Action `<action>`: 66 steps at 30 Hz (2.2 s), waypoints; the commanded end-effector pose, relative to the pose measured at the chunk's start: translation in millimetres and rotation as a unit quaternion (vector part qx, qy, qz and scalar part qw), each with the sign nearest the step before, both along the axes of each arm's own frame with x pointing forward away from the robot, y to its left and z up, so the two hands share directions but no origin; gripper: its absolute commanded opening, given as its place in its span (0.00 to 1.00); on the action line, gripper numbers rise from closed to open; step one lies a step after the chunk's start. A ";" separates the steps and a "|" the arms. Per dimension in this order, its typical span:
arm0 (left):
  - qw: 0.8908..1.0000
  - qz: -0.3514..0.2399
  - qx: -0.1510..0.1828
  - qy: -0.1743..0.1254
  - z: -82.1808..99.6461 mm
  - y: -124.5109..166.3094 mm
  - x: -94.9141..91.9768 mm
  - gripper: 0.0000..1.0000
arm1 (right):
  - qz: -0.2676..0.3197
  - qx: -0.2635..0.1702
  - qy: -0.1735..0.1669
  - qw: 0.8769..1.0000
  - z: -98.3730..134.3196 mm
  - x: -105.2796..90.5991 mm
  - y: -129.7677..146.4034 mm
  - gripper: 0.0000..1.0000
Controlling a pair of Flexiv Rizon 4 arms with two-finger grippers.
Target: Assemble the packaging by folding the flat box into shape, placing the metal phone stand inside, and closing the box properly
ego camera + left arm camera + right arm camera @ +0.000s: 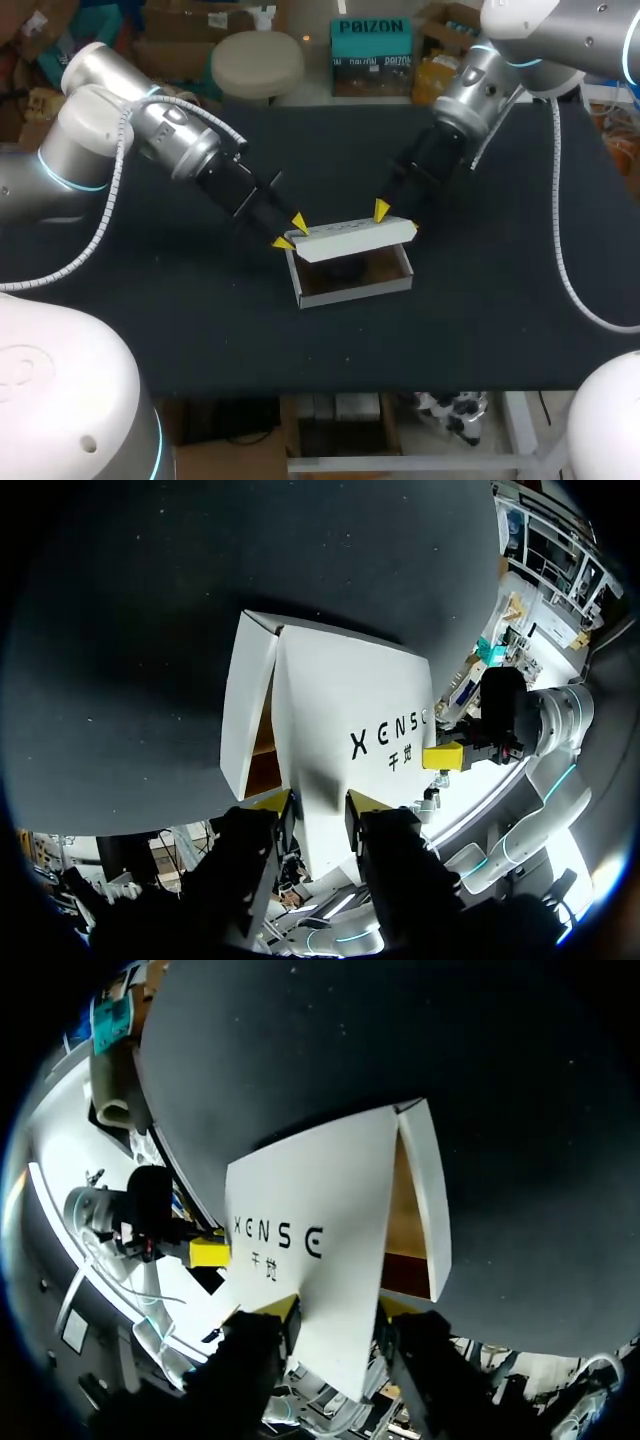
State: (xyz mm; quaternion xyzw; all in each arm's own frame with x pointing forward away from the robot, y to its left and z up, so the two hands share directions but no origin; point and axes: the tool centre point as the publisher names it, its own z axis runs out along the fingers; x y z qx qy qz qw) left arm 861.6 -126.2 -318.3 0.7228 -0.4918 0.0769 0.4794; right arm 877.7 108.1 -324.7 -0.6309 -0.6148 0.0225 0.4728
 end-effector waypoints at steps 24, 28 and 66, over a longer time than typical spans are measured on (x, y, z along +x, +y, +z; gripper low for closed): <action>0.998 -0.038 0.032 -0.033 -14.8 5.1 4.2 0.36 | 0.000 -0.012 -0.008 1.000 -10.3 -11.8 -4.7 0.48; 0.998 -0.042 0.037 -0.041 -15.5 6.0 3.8 0.35 | 0.001 -0.014 -0.011 1.000 -10.0 -12.8 -5.1 0.48; 0.972 -0.043 0.129 -0.191 -4.3 21.0 -9.4 0.54 | 0.019 -0.023 -0.041 0.999 -24.7 -19.3 -3.4 0.49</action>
